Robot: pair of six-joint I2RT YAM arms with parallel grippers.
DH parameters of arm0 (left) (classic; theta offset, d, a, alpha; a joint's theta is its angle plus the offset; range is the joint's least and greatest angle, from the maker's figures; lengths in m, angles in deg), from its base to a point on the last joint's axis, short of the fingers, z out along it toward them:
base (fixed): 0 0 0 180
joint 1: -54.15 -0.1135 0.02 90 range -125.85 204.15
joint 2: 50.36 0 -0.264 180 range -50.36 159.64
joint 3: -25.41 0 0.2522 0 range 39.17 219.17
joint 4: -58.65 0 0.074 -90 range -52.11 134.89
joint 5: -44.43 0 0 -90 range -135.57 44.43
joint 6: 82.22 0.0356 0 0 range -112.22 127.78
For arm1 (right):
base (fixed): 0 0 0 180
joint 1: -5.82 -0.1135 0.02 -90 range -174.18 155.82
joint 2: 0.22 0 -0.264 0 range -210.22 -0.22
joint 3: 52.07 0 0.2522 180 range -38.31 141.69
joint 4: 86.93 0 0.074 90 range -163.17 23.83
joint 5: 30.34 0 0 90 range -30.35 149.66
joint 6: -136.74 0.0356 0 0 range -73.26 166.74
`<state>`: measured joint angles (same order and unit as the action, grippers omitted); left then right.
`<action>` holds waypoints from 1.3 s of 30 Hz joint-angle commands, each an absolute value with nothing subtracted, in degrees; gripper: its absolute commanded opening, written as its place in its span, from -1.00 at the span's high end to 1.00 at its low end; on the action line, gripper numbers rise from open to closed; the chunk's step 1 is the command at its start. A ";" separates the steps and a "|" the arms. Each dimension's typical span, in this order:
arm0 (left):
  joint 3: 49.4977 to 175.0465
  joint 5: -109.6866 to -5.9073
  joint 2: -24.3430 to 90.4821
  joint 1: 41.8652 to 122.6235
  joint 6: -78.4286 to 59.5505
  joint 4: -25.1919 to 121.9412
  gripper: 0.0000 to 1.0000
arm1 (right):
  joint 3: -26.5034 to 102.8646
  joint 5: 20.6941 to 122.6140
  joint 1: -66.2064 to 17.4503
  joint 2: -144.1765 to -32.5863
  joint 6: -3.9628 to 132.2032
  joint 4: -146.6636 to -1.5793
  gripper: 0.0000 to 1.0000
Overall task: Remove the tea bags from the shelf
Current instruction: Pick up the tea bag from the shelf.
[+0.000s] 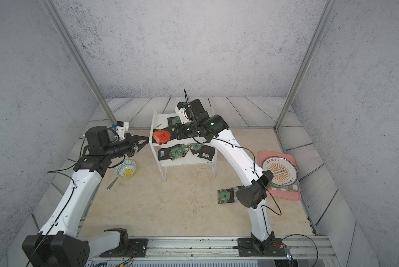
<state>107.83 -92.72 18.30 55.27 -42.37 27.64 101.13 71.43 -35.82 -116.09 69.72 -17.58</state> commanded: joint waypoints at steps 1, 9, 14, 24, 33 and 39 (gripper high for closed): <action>111.36 -91.83 17.67 54.60 -38.92 24.40 1.00 | 99.46 66.33 -35.34 -113.71 68.63 -12.04 0.74; 112.64 -90.31 17.36 53.48 -37.04 21.79 1.00 | 99.15 63.40 -35.08 -112.98 68.47 -11.60 0.74; 112.47 -89.05 16.97 53.27 -35.75 20.29 1.00 | 100.13 63.37 -35.09 -112.32 68.07 -11.90 0.64; 111.88 -91.47 18.21 53.34 -38.40 24.44 0.25 | 101.49 68.88 -35.14 -111.57 67.82 -14.22 0.54; 111.26 -92.59 20.36 54.42 -41.35 28.88 0.17 | 101.14 72.05 -35.56 -111.36 67.54 -16.07 0.54; 109.55 -91.89 20.38 55.42 -41.77 29.73 0.32 | 97.66 72.40 -36.12 -108.95 66.51 -20.16 0.53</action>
<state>110.61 -91.46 20.66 54.75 -41.80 27.72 98.44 71.53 -35.80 -113.53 67.60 -17.86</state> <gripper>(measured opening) 0.350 0.233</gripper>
